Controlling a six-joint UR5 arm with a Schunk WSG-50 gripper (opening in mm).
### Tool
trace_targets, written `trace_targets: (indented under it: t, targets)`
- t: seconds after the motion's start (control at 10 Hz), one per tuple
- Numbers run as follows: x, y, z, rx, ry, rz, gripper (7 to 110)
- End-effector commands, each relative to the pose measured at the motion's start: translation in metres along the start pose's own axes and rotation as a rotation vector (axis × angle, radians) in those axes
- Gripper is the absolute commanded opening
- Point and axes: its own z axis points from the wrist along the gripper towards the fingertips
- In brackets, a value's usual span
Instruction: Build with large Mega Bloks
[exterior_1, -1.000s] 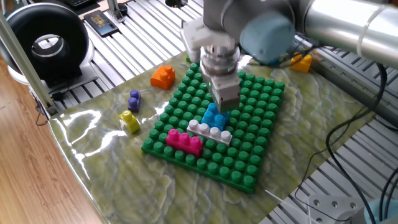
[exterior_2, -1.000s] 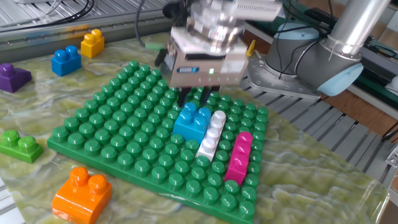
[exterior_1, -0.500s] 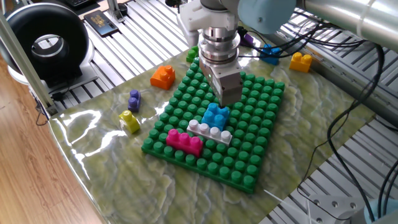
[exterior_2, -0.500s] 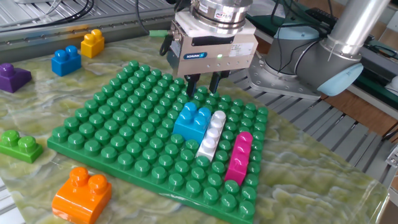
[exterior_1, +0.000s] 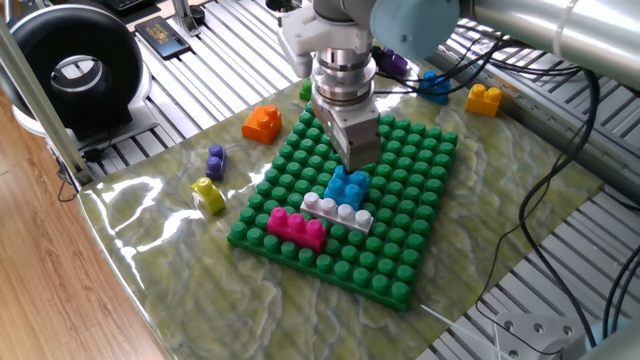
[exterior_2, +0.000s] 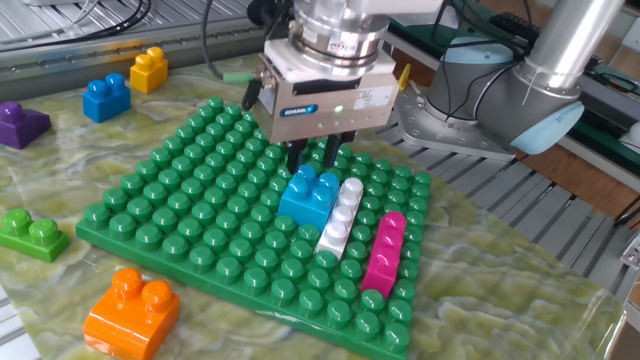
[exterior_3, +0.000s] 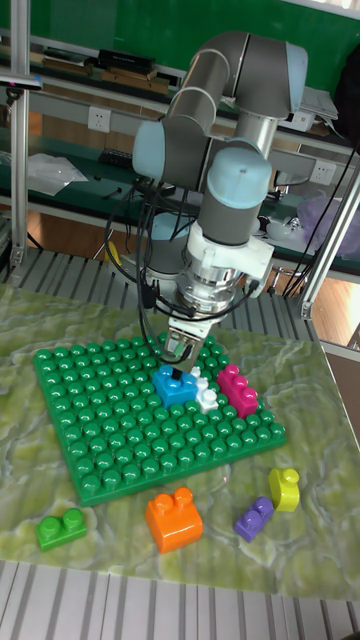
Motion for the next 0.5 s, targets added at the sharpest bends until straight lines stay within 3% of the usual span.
trace_targets:
  t: [0.0,0.4]
  targets:
    - [0.001,-0.003,0.011,-0.004,-0.007,-0.011,44]
    - [0.003,0.009,0.015,-0.044,0.005,-0.043,44]
